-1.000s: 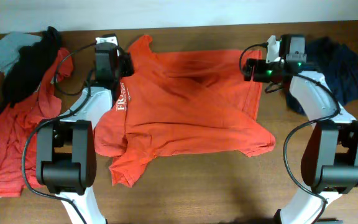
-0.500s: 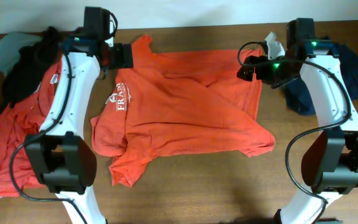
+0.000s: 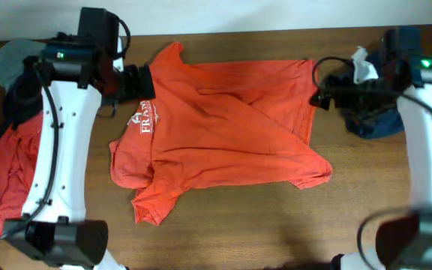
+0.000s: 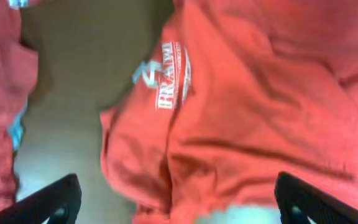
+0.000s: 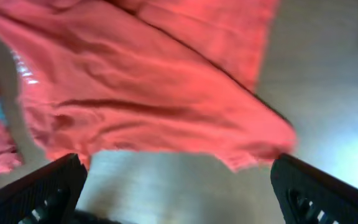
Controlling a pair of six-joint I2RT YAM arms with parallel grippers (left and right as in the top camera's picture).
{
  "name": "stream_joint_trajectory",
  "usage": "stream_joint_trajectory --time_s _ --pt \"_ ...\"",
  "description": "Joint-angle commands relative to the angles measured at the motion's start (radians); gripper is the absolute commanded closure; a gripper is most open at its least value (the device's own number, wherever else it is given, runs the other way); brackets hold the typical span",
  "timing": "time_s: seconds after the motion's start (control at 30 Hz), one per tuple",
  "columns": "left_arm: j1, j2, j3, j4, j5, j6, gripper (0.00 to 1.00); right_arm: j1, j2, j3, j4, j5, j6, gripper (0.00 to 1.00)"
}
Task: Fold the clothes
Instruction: 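Release the shoulders and move both grippers to the shirt's lower hem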
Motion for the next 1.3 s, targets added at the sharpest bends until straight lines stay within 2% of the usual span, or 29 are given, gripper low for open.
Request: stream_joint_trajectory --time_s 0.0,0.1,0.17,0.3,0.43,0.6,0.83,1.03,1.27 --pt "-0.041 -0.028 0.013 -0.075 -0.048 -0.082 0.01 0.031 -0.104 0.018 -0.043 0.233 0.135 0.01" --pt "-0.063 -0.039 0.013 -0.183 -0.126 -0.181 0.01 0.043 -0.187 0.002 -0.078 0.279 0.200 0.01" --pt "-0.071 -0.049 0.010 -0.217 -0.130 -0.207 0.01 0.043 -0.232 -0.028 -0.080 0.278 0.224 0.01" --pt "-0.088 -0.102 -0.034 -0.221 -0.100 -0.222 0.01 0.043 -0.312 -0.145 -0.066 0.282 0.298 0.01" --pt "-0.096 -0.187 -0.156 -0.203 -0.093 -0.266 0.01 0.043 -0.380 -0.328 0.016 0.275 0.356 0.01" --pt "-0.096 -0.334 -0.446 -0.035 -0.021 -0.340 0.01 0.043 -0.414 -0.542 0.169 0.224 0.388 0.01" --pt "-0.095 -0.452 -0.838 0.204 0.016 -0.461 0.01 0.043 -0.391 -0.692 0.326 0.226 0.366 0.01" --pt "-0.084 -0.450 -1.038 0.313 0.022 -0.537 0.05 0.043 -0.364 -0.806 0.409 0.225 0.367 0.02" --pt "-0.006 -0.451 -1.121 0.345 0.082 -0.554 0.07 0.043 -0.355 -0.871 0.486 0.225 0.363 0.03"
